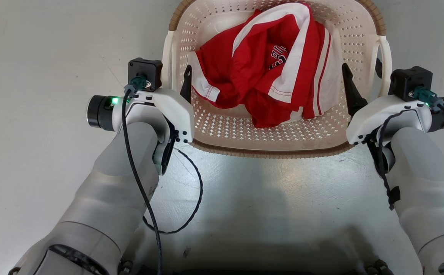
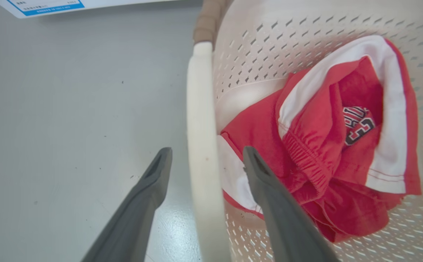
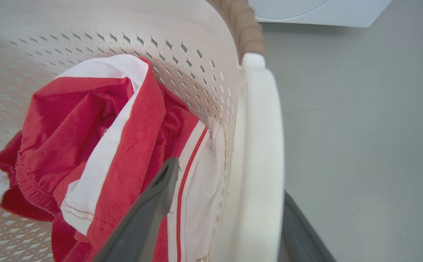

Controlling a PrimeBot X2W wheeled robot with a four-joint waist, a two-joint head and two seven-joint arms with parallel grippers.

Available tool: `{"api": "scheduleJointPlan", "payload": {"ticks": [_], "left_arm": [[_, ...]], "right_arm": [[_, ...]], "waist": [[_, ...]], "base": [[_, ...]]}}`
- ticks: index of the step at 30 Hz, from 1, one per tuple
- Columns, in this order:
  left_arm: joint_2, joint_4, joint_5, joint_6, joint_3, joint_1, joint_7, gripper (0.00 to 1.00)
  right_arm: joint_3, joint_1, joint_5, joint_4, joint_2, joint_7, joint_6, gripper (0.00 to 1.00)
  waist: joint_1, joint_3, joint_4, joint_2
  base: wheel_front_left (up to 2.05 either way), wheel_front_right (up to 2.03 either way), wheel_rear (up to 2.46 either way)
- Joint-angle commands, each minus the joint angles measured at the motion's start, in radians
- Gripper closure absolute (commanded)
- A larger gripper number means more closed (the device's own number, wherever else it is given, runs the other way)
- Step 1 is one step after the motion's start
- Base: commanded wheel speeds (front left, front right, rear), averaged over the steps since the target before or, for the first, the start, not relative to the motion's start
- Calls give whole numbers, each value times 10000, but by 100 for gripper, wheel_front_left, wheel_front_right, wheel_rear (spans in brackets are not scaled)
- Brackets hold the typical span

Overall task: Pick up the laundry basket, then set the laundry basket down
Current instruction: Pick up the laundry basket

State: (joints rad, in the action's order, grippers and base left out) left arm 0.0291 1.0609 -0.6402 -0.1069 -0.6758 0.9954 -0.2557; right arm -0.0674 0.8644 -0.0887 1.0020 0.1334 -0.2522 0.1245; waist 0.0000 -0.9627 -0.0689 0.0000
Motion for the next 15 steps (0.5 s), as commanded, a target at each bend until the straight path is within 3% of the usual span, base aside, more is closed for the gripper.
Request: {"api": "scheduleJointPlan", "payload": {"ticks": [1,2,3,15], "left_arm": [[212,-38,-174,-110,81,13,-61,0],[212,-4,-222,-82,32,3,-61,51],[212,56,-289,-13,-53,-13,-61,100],[212,329,-925,8,-746,-69,-61,100]], "right_arm": [[-155,-266,33,-45,-233,-95,62,2],[-166,-259,48,-80,-235,-95,62,85],[-176,-265,58,-111,-239,-95,62,100],[-370,-240,187,560,-260,-95,62,100]], "waist": [[0,-3,-1,0],[0,-1,2,0],[0,7,7,0],[0,417,-18,0]], "base": [[0,0,0],[0,0,0],[0,0,0],[0,0,0]]}}
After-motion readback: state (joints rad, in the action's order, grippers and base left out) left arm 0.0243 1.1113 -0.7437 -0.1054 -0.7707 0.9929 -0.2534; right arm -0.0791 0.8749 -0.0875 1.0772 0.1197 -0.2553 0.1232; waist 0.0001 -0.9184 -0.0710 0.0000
